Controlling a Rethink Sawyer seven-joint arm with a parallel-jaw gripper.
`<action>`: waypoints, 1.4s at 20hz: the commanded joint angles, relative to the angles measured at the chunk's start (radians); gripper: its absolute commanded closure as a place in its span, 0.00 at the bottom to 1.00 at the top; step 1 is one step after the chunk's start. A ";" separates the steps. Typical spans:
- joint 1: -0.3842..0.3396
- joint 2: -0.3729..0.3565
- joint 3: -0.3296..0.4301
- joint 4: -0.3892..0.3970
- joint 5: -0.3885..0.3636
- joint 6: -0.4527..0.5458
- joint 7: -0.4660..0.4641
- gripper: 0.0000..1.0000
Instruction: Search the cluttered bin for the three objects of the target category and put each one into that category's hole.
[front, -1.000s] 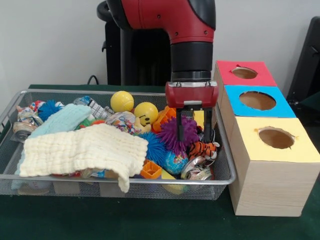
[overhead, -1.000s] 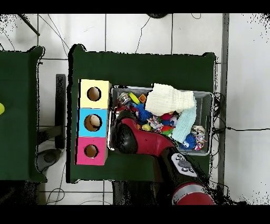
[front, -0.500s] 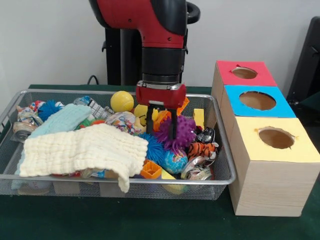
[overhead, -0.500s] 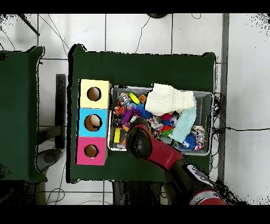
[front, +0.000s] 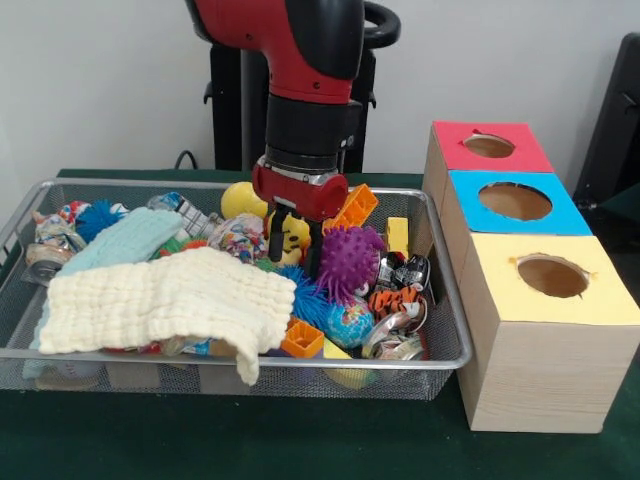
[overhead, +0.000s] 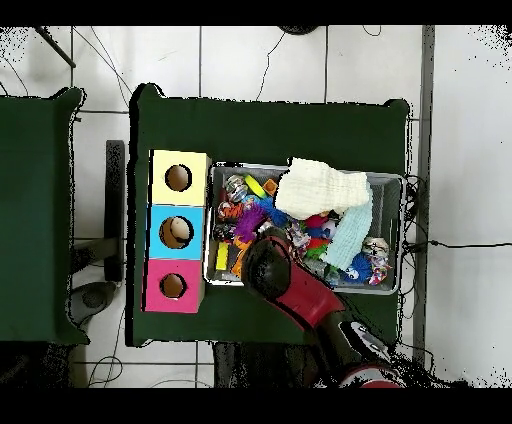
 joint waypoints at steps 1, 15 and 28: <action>0.180 0.038 -0.175 -0.152 0.254 0.205 0.198 0.00; 0.458 0.157 -0.487 -0.493 0.368 0.642 0.421 0.00; 0.448 0.164 -0.462 -0.581 0.334 0.697 0.482 0.00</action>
